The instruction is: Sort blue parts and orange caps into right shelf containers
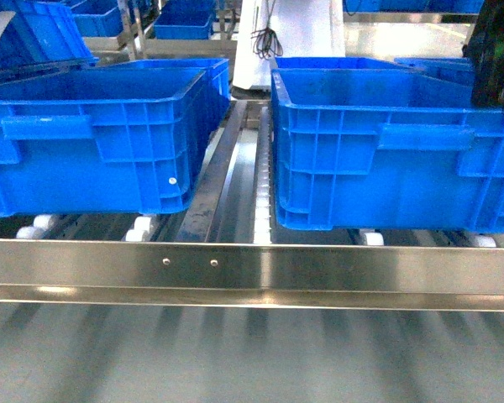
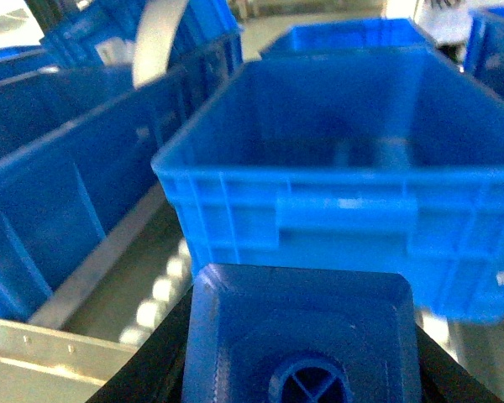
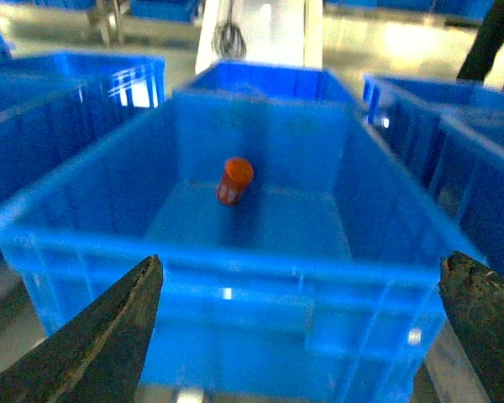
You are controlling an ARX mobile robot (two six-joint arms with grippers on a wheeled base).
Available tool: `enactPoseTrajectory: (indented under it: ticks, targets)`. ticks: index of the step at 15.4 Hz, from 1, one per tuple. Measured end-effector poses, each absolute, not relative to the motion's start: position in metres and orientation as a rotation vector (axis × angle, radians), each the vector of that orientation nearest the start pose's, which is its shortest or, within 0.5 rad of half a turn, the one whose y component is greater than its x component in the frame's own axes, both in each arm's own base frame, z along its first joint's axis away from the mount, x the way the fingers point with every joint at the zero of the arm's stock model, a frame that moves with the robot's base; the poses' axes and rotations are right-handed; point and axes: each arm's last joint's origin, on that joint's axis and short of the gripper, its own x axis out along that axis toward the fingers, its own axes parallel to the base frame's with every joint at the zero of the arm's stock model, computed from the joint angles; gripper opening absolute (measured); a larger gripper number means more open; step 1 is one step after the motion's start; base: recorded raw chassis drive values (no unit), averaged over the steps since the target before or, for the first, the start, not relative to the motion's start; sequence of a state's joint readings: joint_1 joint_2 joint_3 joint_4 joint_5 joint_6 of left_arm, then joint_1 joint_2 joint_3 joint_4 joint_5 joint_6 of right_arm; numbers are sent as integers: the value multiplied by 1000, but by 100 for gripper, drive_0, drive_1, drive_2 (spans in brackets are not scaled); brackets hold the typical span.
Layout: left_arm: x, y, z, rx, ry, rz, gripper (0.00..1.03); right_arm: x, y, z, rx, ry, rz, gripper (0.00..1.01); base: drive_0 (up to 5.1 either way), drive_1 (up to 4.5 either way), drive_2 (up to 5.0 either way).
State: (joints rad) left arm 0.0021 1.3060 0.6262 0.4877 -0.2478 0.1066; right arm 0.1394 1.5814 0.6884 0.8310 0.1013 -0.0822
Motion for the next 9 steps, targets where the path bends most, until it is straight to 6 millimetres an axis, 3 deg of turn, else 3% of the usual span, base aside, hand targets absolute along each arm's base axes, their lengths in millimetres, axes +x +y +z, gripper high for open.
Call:
enactPoseTrajectory:
  ticks: [1,3,5,7,8,9]
  targets:
    - [294,9,251,108,150,238,44,312,41,194,-93,118,36,98,0,0,0]
    - [352,8,276,84,95,183,44,312,44,196,-89,98,25,98,0,0,0]
    - [409,6,275,54,144,161,46,314,48,197,-79,108,33,98,0,0,0]
    - [457,2,267,74,147,178,67,315,50,198,-76,100,30,98,0,0,0]
    - [453,0,262,70,146,150,80,315,50,200,-72,85,27,98,0,0,0]
    - [436,-3,269,60,128,142,89,316,49,201,-63,83,20,98,0,0,0]
